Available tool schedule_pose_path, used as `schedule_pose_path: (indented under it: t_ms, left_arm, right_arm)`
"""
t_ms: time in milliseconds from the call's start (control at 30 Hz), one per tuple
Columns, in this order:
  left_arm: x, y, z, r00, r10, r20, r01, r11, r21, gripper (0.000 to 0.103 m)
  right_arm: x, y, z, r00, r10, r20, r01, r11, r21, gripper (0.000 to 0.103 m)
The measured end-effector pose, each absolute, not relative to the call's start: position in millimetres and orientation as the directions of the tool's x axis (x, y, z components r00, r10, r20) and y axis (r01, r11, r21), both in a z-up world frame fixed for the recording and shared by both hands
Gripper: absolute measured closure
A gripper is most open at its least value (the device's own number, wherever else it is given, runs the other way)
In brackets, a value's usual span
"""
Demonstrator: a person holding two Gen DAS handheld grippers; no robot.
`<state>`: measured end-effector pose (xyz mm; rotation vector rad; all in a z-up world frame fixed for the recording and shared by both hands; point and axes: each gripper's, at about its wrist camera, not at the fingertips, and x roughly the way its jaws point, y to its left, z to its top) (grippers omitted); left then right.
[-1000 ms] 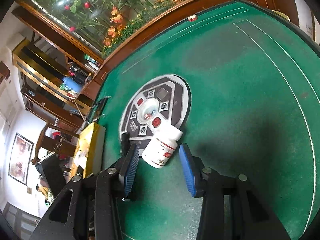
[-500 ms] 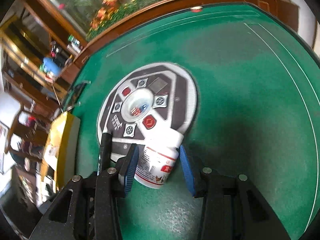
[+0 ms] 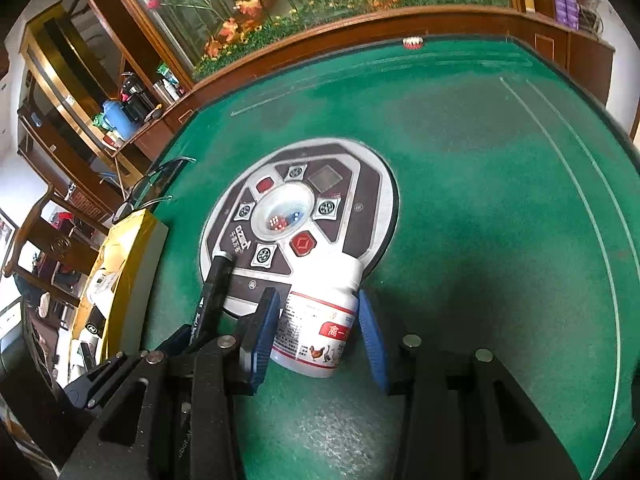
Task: Organize rigid objects
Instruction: 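Carry the black marker over the tray with the left tool while the right tool carries the bottle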
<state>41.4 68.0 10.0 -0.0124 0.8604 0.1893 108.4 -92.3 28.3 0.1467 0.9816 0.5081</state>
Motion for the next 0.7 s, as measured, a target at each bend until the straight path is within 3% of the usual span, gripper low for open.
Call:
schedule_pose_path:
  t_ms: [700]
  left_arm:
    - [21, 58, 26, 0.702, 0.288, -0.652, -0.222, 0.958, 0.184, 0.088]
  right_arm:
    - [98, -90, 38, 0.472, 0.492, -0.732, -0.377, 0.863, 0.337, 0.064]
